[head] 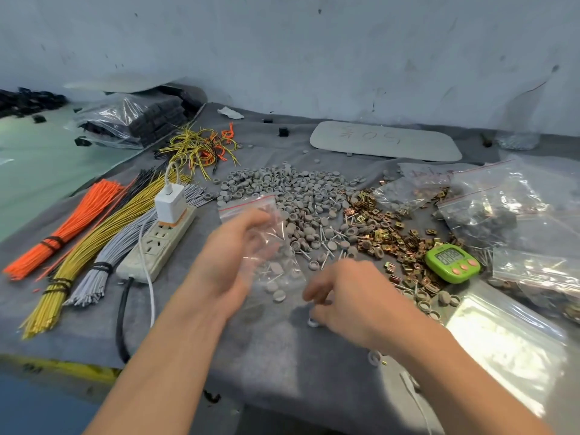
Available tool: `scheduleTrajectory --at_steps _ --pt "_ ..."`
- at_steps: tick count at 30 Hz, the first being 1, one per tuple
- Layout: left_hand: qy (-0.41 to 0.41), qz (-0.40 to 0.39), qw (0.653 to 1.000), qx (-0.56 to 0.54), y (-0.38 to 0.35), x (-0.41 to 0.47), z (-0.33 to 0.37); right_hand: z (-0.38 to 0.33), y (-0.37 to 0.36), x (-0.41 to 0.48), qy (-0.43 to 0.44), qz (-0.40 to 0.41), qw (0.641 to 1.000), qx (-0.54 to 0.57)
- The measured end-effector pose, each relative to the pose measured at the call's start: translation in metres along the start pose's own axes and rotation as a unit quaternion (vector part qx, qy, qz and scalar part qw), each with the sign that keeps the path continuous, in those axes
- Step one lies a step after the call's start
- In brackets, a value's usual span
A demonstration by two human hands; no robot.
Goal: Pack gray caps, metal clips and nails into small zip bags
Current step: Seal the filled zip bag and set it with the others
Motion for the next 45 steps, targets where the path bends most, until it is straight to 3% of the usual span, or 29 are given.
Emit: scheduleTrajectory --at_steps 4,10,12,14,15,17,19,21,26,32,37,41,45 --pt "0.035 -0.028 0.998 -0.054 -0.001 -0.001 -0.002 -0.014 -0.011 0.002 0.029 -0.002 0.997 -0.075" --pt "0.024 -0.073 0.993 -0.090 -0.005 -0.006 0.005 -0.004 -0.011 0.006 -0.002 -0.042 0.998 -0.043" --pt "-0.019 -0.047 0.998 -0.035 -0.001 -0.006 0.008 -0.001 -0.004 0.005 -0.007 -0.018 1.000 -0.021" --pt "-0.104 0.017 0.989 0.107 0.004 -0.009 0.016 0.001 0.014 0.003 -0.018 0.080 0.996 0.030" --pt "-0.163 0.051 0.966 0.196 0.005 -0.012 0.020 0.002 0.024 0.001 -0.023 0.139 0.987 0.079" --pt "-0.270 0.092 0.879 0.381 -0.005 -0.020 0.023 0.000 0.044 -0.003 -0.013 0.242 0.950 0.199" --pt "-0.318 0.093 0.803 0.495 -0.021 -0.025 0.015 -0.004 0.057 -0.008 0.010 0.300 0.911 0.285" --pt "-0.325 0.070 0.781 0.528 -0.036 -0.026 0.005 -0.010 0.059 -0.009 0.024 0.313 0.902 0.296" --pt "-0.324 0.047 0.801 0.501 -0.046 -0.029 0.001 -0.016 0.055 -0.005 0.026 0.324 0.920 0.217" --pt "-0.287 0.053 0.847 0.443 -0.033 -0.024 0.003 0.005 0.071 -0.015 0.012 0.388 0.891 0.235" --pt "-0.251 0.122 0.883 0.378 -0.007 -0.018 0.013 0.010 0.063 -0.016 -0.009 0.293 0.946 0.139" --pt "-0.272 0.205 0.832 0.437 0.005 -0.023 0.023 0.008 0.038 -0.011 -0.018 0.137 0.990 -0.036" --pt "-0.276 0.208 0.797 0.495 0.003 -0.023 0.019 0.009 0.013 -0.009 -0.017 0.012 0.985 -0.172"
Point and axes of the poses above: each hand's wrist, its own x-axis towards the middle knuckle, its own y-axis out of the back of the hand, z = x × y, the point moved 7 cm from there along x, towards the middle knuckle, and after that the axes turned 8 degrees about y, right-handed, at the moved point
